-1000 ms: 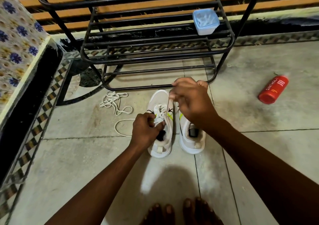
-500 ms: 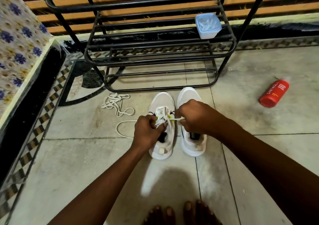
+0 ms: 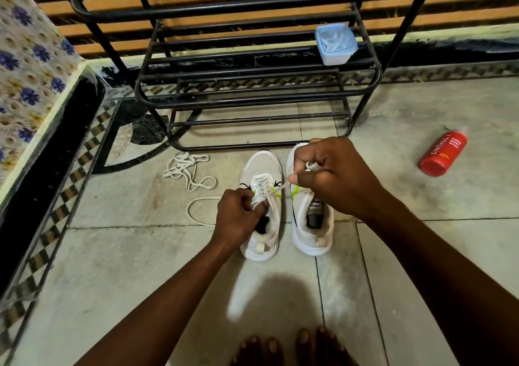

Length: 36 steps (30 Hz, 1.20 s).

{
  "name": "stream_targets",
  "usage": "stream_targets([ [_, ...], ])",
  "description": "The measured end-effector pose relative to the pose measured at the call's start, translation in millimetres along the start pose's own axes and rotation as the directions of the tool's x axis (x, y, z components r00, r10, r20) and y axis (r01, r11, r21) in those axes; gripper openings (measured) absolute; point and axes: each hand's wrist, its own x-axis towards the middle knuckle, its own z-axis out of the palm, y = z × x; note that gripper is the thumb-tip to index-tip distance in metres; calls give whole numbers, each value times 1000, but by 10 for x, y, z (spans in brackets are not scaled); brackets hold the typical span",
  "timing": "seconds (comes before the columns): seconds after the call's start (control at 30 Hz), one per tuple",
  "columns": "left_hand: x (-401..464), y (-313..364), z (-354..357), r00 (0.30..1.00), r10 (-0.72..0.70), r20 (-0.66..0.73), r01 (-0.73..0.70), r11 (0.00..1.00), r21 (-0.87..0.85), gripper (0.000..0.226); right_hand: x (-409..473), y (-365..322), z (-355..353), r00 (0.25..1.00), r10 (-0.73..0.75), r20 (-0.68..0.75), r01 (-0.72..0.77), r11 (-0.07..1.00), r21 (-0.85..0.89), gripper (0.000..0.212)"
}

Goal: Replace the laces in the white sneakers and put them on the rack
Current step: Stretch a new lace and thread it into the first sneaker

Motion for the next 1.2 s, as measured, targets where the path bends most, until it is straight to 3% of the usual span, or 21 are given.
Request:
stream_targets([
  [0.13,32,13,-56,999,-26,28,27,999,-18,26,-8,44,57,999,22,-46,-22,1000,9,17],
  [0.27,-27,1,-88,999,37,27,-38,999,26,29,-23,125,79,993,39,-111,-46,997,-60,15],
  [0.47,-33,-62,-126,990,130,-55,-133,990,-41,27,-57,257,130,978,76,-192,-95,991,-94,15],
  [0.73,-21,21,-199,976,212,-56,-208,976,72,21,-75,276,198,988,136,-68,-148,965,-215,21],
  [0.93,6,46,-229,962,273,-33,-263,948,179,19,-83,289,252,989,147,27,-135,957,-256,10],
  [1.2,80,42,-319,985,172,7,-172,983,64,23,-92,359,267,987,160,11,-156,972,-179,13],
])
